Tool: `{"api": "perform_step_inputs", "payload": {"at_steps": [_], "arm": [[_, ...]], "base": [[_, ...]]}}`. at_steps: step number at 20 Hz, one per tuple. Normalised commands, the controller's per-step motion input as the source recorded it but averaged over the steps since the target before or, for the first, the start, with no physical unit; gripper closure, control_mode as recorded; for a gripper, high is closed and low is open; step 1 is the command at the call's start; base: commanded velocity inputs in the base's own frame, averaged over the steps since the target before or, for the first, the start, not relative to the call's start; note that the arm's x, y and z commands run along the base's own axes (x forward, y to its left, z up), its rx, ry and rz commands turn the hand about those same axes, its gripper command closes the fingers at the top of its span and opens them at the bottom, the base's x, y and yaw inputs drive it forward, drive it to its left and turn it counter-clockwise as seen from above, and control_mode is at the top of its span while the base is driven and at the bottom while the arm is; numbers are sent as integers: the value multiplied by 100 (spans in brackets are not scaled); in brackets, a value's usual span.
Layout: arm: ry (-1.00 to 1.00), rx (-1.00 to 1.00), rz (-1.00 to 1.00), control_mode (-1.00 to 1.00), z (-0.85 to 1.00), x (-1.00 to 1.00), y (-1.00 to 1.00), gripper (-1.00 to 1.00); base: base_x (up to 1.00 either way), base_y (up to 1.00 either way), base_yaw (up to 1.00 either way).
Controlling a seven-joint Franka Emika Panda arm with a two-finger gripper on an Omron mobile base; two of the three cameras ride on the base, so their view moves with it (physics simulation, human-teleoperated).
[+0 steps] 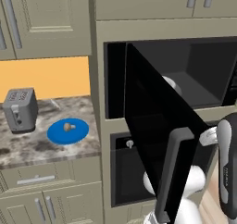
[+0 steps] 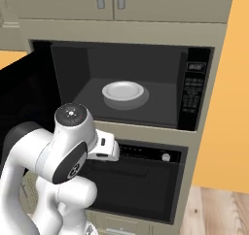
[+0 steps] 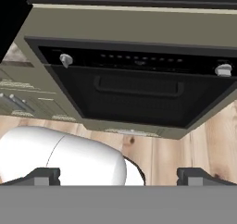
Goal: Pick the mushroom from the counter and place it in the microwave. Then turn on the microwave.
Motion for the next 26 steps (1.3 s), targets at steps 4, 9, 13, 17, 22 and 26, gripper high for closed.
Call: {"api": "perform_step_inputs", "payload": {"at_steps": [4, 9, 13, 17, 22, 26], "arm": [[0, 0, 0, 100, 0, 0, 0, -100], [0, 0, 0, 100, 0, 0, 0, -100], [0, 0, 0, 100, 0, 0, 0, -100], [0, 0, 0, 100, 0, 0, 0, -100], [0, 0, 0, 100, 0, 0, 0, -100], [0, 0, 0, 100, 0, 0, 0, -100]], "base": [[-39, -7, 0], [-41, -9, 0], [-55, -9, -2], [-57, -7, -2], [-59, -5, -1], [-60, -2, 0]]}}
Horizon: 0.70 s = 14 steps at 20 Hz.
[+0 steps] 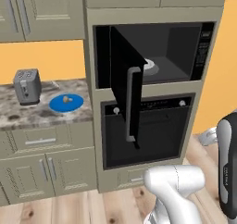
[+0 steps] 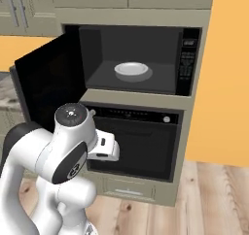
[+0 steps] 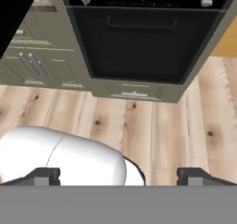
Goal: Pick the mushroom from the counter and place it in the microwave. Then turn on the microwave.
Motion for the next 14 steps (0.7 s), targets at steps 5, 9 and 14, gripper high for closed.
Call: {"api": "perform_step_inputs", "payload": {"at_steps": [5, 9, 14], "arm": [[0, 0, 0, 100, 0, 0, 0, -100], [0, 0, 0, 100, 0, 0, 0, -100], [0, 0, 0, 100, 0, 0, 0, -100]], "base": [[-49, 11, 0], [-33, 44, -7], [-21, 55, -16]]}}
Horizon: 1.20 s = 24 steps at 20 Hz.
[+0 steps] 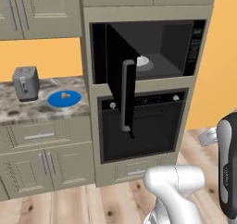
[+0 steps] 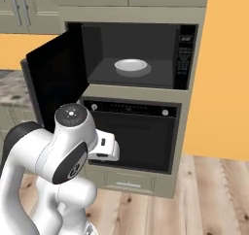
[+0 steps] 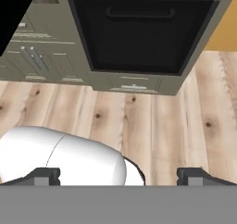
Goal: Pick the mushroom from the counter and place it in the microwave. Then turn on the microwave.
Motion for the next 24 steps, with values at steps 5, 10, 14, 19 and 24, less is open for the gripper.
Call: {"api": "perform_step_inputs", "payload": {"at_steps": [5, 10, 14, 19, 24], "arm": [[0, 0, 0, 100, 0, 0, 0, -100], [0, 0, 0, 100, 0, 0, 0, -100], [0, 0, 0, 100, 0, 0, 0, -100], [0, 0, 0, 100, 0, 0, 0, -100], [0, 0, 0, 100, 0, 0, 0, -100]], "base": [[-20, 56, -16], [-12, 66, -2], [18, 59, -6], [26, 39, -9], [18, 19, -27]]}}
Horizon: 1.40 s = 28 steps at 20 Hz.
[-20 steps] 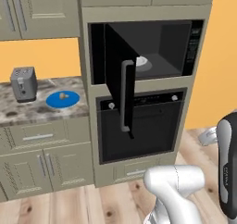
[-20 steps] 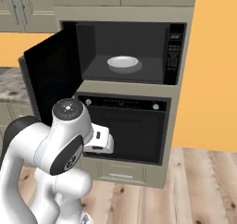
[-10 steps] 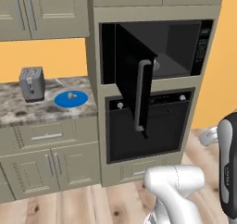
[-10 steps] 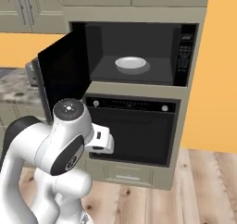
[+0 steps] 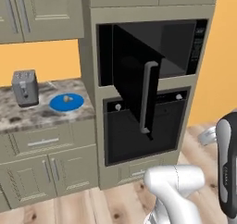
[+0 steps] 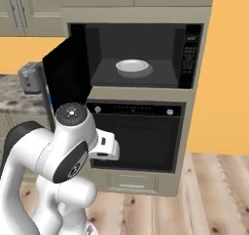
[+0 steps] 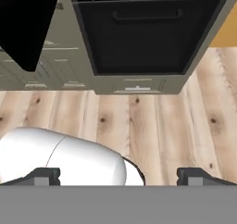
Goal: Pick the mushroom from the counter and place it in the microwave. Then turn on the microwave.
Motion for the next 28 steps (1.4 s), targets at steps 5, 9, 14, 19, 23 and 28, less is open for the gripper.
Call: {"api": "perform_step_inputs", "payload": {"at_steps": [5, 9, 14, 19, 23, 28], "arm": [[0, 0, 0, 100, 0, 0, 0, -100], [0, 0, 0, 100, 0, 0, 0, -100], [0, 0, 0, 100, 0, 0, 0, -100], [0, 0, 0, 100, 0, 0, 0, -100], [0, 0, 0, 100, 0, 0, 0, -100], [0, 0, 0, 100, 0, 0, 0, -100]], "base": [[7, 31, -51], [-3, 44, -43], [-20, 47, -37], [-36, 45, -34], [-33, 50, -27], [-15, 50, -33]]}}
